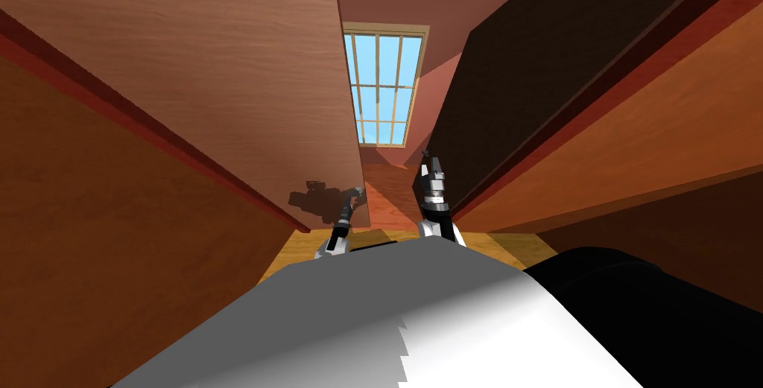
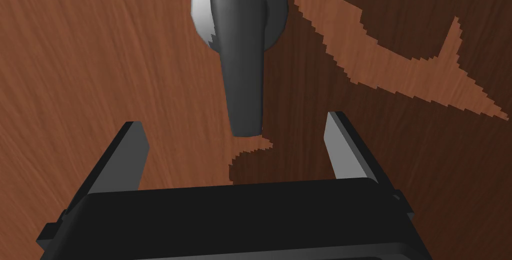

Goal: Push the door open

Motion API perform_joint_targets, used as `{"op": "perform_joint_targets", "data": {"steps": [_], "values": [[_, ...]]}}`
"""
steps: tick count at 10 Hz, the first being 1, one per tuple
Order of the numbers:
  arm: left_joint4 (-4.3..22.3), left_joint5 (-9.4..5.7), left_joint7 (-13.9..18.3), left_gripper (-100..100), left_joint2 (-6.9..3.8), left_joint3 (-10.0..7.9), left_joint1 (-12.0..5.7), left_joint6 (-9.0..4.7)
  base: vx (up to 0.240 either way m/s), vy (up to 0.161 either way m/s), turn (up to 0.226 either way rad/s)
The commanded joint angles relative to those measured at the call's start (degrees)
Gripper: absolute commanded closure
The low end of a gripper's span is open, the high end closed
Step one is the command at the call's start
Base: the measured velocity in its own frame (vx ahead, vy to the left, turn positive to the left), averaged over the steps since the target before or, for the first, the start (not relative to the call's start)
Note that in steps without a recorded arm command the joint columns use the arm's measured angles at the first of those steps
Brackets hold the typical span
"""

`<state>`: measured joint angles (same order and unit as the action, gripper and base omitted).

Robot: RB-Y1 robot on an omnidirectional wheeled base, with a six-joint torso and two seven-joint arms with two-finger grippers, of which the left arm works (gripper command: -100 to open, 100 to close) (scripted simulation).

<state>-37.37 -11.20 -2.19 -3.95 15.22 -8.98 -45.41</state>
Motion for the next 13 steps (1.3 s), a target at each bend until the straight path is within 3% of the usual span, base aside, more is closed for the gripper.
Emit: {"op": "perform_joint_targets", "data": {"steps": [1, 5, 6, 11, 13], "values": [[0.1, -0.05, 0.0, -100, 0.10, -0.24, -0.01, -0.03, 0.195, -0.026, -0.039], [0.4, -0.12, -0.1, -100, 0.54, -0.56, -0.05, -0.20, 0.180, -0.019, -0.019], [0.4, -0.12, -0.1, 100, 0.54, -0.56, -0.05, -0.20, -0.013, 0.000, 0.003], [0.4, -0.12, -0.1, 100, 0.54, -0.56, -0.05, -0.20, -0.016, 0.003, 0.002], [0.5, -0.57, -0.3, 100, 0.02, -1.50, -0.01, -0.17, 0.121, -0.048, 0.038]]}}
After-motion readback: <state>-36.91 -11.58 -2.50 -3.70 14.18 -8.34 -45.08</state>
